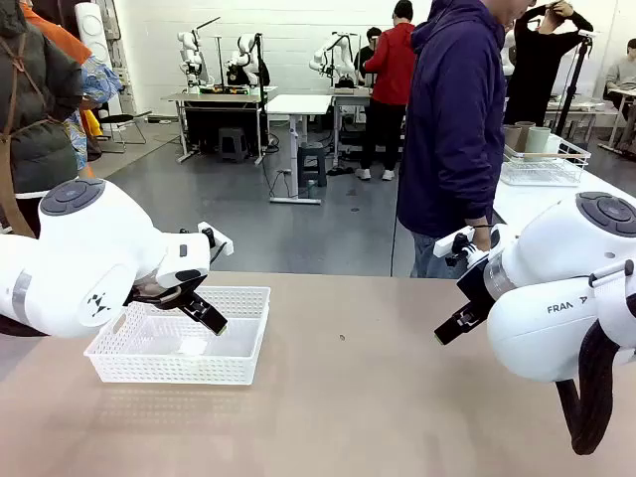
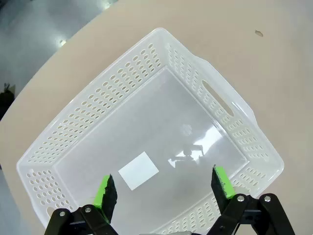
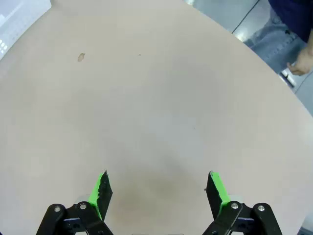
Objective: Clean and organize the cups into the basket.
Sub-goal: Pick up the Organizing basket and move it to the center of the table, then pick up the Reusable plastic cup from the right side of the table and place it inside the Organizing basket.
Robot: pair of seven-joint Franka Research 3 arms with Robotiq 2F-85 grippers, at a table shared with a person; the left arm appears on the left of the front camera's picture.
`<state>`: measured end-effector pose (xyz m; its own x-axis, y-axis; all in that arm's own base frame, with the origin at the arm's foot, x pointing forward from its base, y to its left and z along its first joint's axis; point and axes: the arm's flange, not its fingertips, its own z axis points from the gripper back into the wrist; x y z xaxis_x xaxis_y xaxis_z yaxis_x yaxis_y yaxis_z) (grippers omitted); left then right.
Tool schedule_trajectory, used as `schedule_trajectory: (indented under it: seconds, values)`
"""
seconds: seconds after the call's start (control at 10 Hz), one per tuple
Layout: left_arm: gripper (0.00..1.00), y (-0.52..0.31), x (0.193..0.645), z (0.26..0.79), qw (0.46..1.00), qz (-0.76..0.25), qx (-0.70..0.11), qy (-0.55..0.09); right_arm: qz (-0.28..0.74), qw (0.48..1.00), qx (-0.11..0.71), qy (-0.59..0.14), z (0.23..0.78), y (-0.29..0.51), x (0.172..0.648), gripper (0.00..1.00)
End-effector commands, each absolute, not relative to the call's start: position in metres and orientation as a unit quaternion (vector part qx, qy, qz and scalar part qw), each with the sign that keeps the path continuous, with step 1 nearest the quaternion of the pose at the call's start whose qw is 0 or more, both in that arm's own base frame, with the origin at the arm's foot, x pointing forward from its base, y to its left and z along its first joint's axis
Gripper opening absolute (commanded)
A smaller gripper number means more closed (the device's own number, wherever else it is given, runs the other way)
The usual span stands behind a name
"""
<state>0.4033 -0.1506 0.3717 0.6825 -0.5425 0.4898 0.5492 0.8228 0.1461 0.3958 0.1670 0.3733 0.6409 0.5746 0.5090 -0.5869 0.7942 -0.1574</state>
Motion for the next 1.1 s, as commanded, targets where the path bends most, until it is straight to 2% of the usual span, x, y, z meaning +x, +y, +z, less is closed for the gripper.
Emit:
schedule_trajectory:
  seconds: [0.0,1.0]
  values:
    - [1.00,-0.1507,0.4033,0.3717,0.917,-0.298,-0.006,-0.265,0.321,0.906,0.011,-0.277,0.3733,0.1670,0.3958,1.00]
    - [1.00,-0.1507,0.4033,0.3717,0.917,-0.298,-0.006,-0.265,0.321,0.906,0.011,-0.277,0.3733,0.1670,0.3958,1.00]
